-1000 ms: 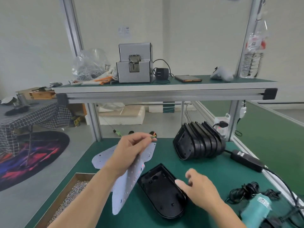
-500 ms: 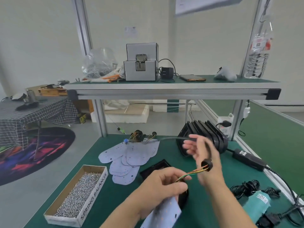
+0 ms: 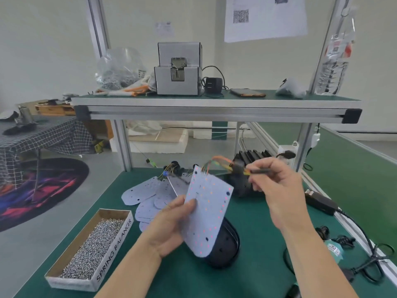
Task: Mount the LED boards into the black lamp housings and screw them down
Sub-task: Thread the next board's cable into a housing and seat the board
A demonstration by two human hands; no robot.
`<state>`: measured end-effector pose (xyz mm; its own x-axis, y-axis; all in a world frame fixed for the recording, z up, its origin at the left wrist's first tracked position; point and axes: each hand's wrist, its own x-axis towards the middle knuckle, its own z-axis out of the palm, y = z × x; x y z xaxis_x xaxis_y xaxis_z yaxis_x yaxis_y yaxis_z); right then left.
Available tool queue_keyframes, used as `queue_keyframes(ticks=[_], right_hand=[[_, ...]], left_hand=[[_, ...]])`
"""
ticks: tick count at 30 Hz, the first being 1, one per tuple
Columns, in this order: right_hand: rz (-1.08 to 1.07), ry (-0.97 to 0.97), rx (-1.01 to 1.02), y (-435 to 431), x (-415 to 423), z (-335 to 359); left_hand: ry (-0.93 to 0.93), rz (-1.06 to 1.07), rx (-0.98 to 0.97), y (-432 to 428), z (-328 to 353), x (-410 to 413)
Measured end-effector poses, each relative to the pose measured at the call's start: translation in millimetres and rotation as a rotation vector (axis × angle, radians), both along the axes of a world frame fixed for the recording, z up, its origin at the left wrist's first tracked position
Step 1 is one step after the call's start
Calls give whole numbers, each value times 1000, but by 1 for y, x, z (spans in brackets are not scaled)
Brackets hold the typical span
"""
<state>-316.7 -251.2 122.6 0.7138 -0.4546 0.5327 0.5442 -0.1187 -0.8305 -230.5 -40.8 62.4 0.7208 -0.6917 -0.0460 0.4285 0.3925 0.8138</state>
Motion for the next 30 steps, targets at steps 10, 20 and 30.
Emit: queue_keyframes(ticks=[10, 20, 30], right_hand=[[133, 254, 404, -2, 24, -28], [495, 506, 73, 20, 35, -77], [130, 422, -207, 63, 58, -66]], left_hand=[[-701, 88, 516, -3, 18, 28], [-352, 171, 130, -20, 79, 13], [-5, 101, -284, -54, 130, -26]])
